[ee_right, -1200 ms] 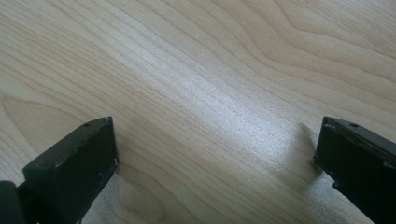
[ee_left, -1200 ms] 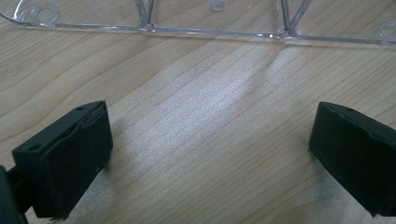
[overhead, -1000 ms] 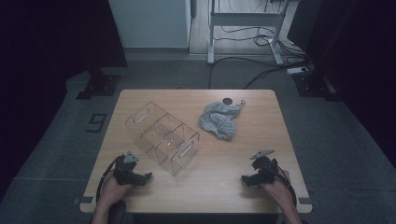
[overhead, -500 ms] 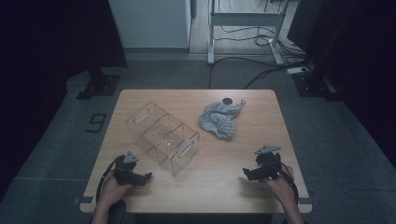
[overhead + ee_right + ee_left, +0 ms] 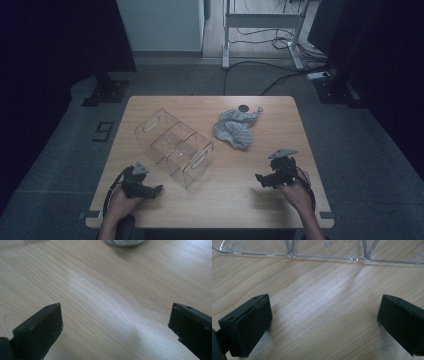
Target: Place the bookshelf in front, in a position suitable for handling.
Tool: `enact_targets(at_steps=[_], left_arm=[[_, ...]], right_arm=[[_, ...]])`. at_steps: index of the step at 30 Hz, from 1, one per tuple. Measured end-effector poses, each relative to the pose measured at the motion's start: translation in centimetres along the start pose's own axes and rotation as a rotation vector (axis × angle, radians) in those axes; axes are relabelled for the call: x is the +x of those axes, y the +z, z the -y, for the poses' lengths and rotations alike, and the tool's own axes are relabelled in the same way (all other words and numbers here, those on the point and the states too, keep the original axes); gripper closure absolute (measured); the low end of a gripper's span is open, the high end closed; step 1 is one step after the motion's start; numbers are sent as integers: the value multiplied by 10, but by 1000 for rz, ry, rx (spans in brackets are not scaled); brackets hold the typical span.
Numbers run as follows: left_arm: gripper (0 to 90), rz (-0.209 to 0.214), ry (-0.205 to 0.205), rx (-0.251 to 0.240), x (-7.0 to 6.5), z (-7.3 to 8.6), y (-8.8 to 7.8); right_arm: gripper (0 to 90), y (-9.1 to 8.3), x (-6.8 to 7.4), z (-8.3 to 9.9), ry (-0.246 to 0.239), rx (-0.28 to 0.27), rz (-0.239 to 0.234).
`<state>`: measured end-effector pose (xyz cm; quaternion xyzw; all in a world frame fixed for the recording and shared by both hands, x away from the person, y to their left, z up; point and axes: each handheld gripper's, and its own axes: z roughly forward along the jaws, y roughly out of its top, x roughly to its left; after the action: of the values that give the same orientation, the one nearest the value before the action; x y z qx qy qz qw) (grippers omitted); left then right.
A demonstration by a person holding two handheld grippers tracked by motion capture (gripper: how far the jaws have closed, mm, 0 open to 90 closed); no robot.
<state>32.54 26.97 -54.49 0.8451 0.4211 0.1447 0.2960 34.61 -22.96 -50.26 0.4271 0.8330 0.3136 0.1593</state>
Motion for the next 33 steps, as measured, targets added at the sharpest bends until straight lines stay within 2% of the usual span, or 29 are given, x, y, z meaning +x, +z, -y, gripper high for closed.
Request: enact_targets(at_steps=[8, 18, 23, 27, 33], left_arm=[[0, 1, 1, -2, 0, 0, 0], [0, 13, 16, -24, 2, 2, 0], [0, 21, 26, -38, 4, 4, 1], [0, 22, 28, -41, 4, 4, 1], [0, 26, 34, -47, 5, 4, 1]], right_arm=[[0, 11, -4, -15, -31, 16, -12], [0, 24, -8, -39, -19, 5, -34], [0, 37, -10, -52, -20, 12, -45], [0, 44, -13, -60, 6, 0, -51], [0, 51, -16, -73, 8, -14, -45]])
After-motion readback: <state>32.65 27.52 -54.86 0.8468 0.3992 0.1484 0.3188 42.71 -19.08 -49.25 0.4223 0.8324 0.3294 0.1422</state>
